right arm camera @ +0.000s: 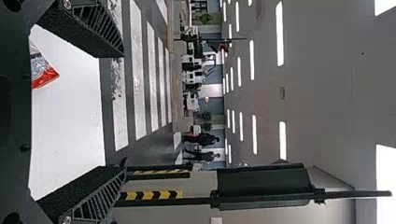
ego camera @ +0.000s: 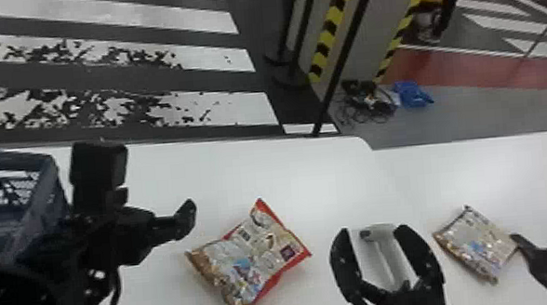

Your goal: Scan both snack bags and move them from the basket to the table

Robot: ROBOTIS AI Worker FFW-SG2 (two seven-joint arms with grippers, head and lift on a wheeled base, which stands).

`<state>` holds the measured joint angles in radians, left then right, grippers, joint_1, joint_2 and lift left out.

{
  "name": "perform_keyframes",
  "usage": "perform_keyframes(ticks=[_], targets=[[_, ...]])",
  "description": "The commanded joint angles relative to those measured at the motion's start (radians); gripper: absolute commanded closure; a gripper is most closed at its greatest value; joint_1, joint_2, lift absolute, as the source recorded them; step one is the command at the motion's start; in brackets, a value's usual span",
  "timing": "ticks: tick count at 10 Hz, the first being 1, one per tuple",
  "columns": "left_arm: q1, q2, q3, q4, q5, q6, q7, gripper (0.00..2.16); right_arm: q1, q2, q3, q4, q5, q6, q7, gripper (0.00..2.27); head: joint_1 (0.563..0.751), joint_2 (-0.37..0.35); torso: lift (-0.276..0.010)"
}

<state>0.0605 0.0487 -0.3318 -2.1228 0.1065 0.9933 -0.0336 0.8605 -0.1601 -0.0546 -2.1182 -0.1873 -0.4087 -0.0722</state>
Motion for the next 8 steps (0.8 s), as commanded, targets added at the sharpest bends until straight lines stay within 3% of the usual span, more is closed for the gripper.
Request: perform_keyframes(ticks=[1, 3, 6, 8], targets=[[0.105, 0.071, 0.060, -0.121, -0.025, -0.009, 0.024, 0.03, 0.005, -0.004, 0.010, -0.006, 0.000, 0.000, 0.002, 0.05, 0.695, -0.350, -0.098], [0.278, 0.128, 0.166, -0.264, -0.024, -0.110, 0.030, 0.03, 0.018, -0.015, 0.018, -0.013, -0.001, -0.012, 0.008, 0.05, 0.695, -0.247, -0.098], [0.495, 0.146, 0.269, -0.371, -0.027, -0.233, 0.023, 0.03, 0.037, -0.027, 0.033, -0.031, -0.004, -0.037, 0.012, 0.05, 0.695, -0.152, -0.098], [0.621, 0.157, 0.324, -0.431, -0.027, -0.273, 0.018, 0.03, 0.051, -0.036, 0.024, -0.042, -0.049, -0.040, 0.068, 0.06, 0.695, -0.108, -0.098]])
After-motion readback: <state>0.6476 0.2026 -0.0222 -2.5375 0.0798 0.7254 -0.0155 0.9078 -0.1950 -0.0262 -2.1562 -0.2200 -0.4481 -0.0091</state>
